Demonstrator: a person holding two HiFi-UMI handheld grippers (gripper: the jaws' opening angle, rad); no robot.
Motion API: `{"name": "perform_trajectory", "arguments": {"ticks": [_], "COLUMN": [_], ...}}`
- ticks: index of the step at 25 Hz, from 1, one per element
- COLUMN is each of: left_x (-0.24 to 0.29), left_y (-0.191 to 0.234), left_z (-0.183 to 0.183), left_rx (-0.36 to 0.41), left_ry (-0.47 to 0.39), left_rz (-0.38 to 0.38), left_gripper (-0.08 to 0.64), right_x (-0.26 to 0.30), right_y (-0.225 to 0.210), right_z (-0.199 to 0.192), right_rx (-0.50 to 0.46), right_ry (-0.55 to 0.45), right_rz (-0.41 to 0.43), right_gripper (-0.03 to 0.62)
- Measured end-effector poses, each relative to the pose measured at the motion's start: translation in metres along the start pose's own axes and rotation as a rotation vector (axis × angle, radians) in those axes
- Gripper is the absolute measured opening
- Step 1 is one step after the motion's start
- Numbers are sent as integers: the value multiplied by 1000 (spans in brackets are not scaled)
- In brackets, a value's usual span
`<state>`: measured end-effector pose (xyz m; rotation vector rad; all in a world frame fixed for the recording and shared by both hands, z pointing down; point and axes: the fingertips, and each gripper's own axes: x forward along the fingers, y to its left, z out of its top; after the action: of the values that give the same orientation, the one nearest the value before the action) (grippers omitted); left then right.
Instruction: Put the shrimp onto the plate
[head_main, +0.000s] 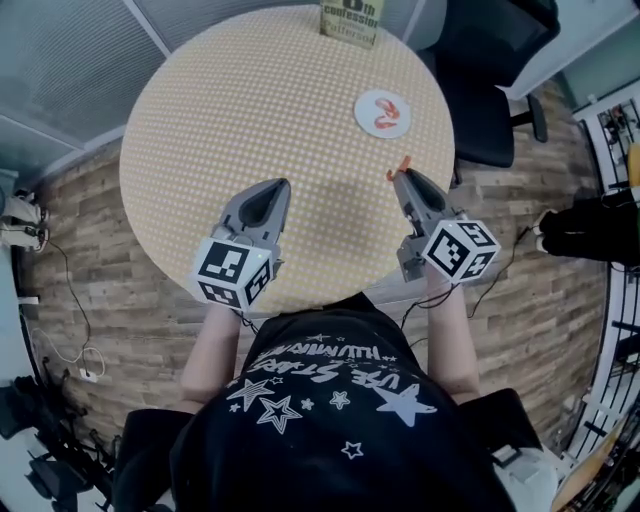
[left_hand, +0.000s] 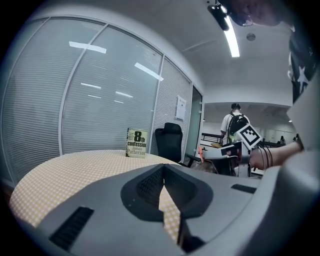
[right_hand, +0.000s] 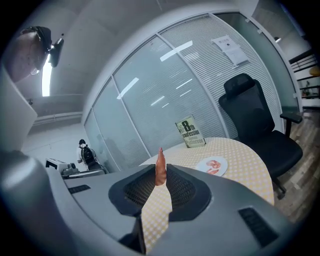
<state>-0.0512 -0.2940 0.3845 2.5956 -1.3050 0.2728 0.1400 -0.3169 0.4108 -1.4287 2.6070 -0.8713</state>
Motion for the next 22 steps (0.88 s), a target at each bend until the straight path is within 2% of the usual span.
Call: {"name": "perform_trajectory", "arguments": {"ticks": [14,22], "left_x": [99,140], "left_y": [12,23], "left_z": [33,18], "left_rx": [57,28], "left_ry": [3,44], "left_rz": [18,14], "left_gripper": [8,8], "right_x": [64,104], "right_y": [-65,-90], "right_z": [30,22], "right_rx": [-10,5], "right_ry": [73,129], "right_rz": [23,40], "right_gripper": [75,75]}}
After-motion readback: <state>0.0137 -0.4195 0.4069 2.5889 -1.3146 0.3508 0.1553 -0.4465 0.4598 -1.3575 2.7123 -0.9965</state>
